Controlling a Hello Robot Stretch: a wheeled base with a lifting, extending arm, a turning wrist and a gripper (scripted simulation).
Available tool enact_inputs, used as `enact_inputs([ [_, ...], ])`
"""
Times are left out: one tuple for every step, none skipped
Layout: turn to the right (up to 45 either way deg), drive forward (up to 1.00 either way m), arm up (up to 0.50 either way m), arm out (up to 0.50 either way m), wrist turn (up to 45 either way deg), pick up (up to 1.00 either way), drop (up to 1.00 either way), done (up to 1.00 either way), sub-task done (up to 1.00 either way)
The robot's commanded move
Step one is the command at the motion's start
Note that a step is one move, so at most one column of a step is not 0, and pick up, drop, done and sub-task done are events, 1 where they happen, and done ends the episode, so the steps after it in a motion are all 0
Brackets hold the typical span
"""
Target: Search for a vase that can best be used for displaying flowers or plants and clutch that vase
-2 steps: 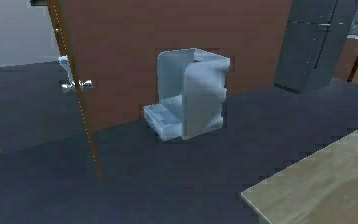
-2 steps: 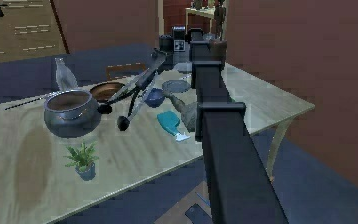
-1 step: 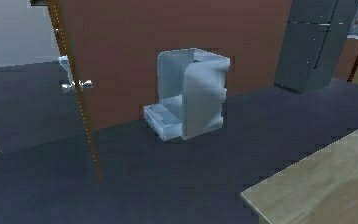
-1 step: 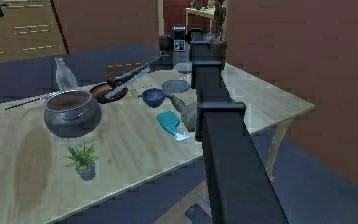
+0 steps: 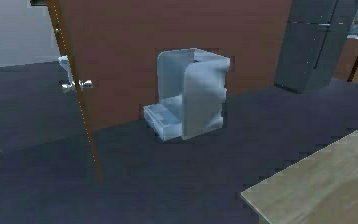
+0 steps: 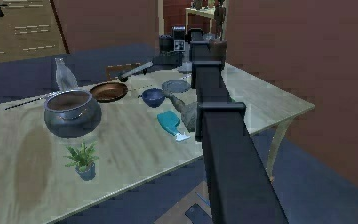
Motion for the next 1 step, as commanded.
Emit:
enact_inputs([
  [0.0, 0.00, 0.00, 0.00, 45.0, 0.00, 0.00, 0.00, 0.00],
])
